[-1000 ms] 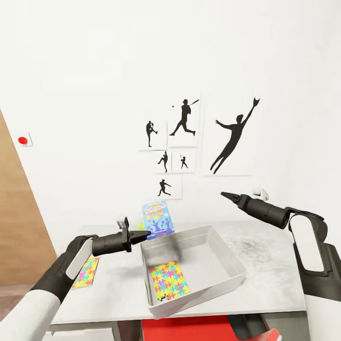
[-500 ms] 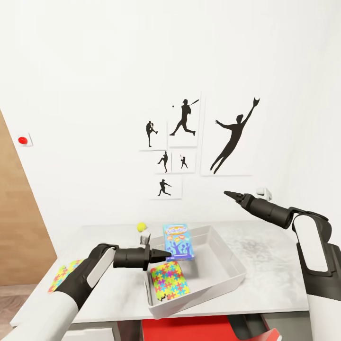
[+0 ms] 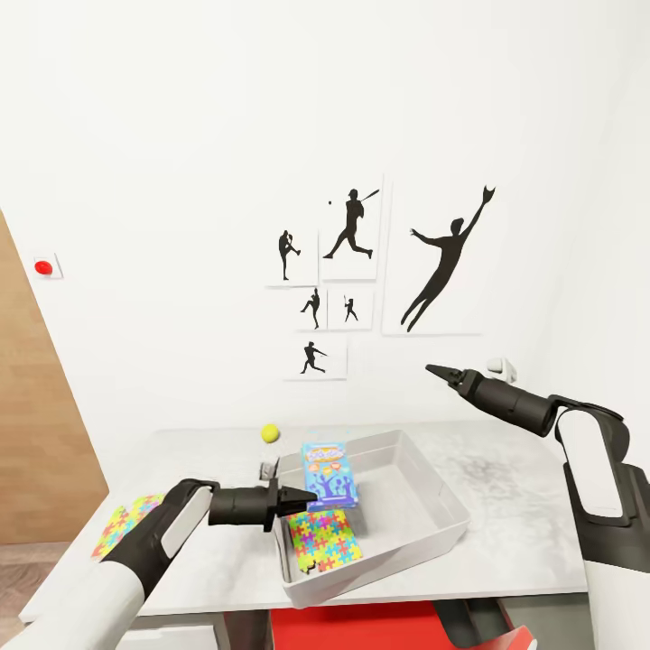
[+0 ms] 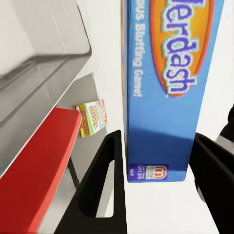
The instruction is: Put all the toys in the child's room - the three board games (two on the bed and one on the table), the two jigsaw puzzles on the table, and the tennis ball on the table - inside the toy box on the table in the child's room.
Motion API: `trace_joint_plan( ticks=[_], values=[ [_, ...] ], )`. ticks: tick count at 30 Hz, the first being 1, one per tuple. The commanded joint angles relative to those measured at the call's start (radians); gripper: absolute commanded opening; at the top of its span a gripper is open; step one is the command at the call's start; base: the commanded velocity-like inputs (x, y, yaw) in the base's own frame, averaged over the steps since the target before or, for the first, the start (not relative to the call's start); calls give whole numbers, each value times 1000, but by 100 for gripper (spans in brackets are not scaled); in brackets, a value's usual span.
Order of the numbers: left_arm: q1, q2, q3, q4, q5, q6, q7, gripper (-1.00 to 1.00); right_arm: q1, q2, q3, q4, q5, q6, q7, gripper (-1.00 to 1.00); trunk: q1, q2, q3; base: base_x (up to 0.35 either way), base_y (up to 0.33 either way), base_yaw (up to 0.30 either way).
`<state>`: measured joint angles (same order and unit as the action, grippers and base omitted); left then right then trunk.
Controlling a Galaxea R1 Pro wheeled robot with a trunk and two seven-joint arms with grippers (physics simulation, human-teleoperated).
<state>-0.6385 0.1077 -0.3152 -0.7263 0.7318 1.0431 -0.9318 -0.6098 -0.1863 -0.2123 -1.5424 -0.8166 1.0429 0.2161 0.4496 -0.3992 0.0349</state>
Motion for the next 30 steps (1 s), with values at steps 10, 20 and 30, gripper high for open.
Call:
trace_joint_plan(
  ticks=[10, 20, 30],
  values=[
    [0, 23, -4, 23, 3, 4, -4, -100, -2, 3, 5, 3, 10, 4, 5, 100, 0, -1, 0, 0, 0, 0],
    [0, 42, -9, 25, 1, 4, -4, -100, -3, 9, 7, 20, 12, 4, 3, 100, 0, -1, 0, 0, 0, 0],
    [4, 44, -11, 29, -1, 4, -4, -100, -7, 13, 8, 33, 14, 4, 3, 100, 0, -1, 0, 0, 0, 0]
  ],
)
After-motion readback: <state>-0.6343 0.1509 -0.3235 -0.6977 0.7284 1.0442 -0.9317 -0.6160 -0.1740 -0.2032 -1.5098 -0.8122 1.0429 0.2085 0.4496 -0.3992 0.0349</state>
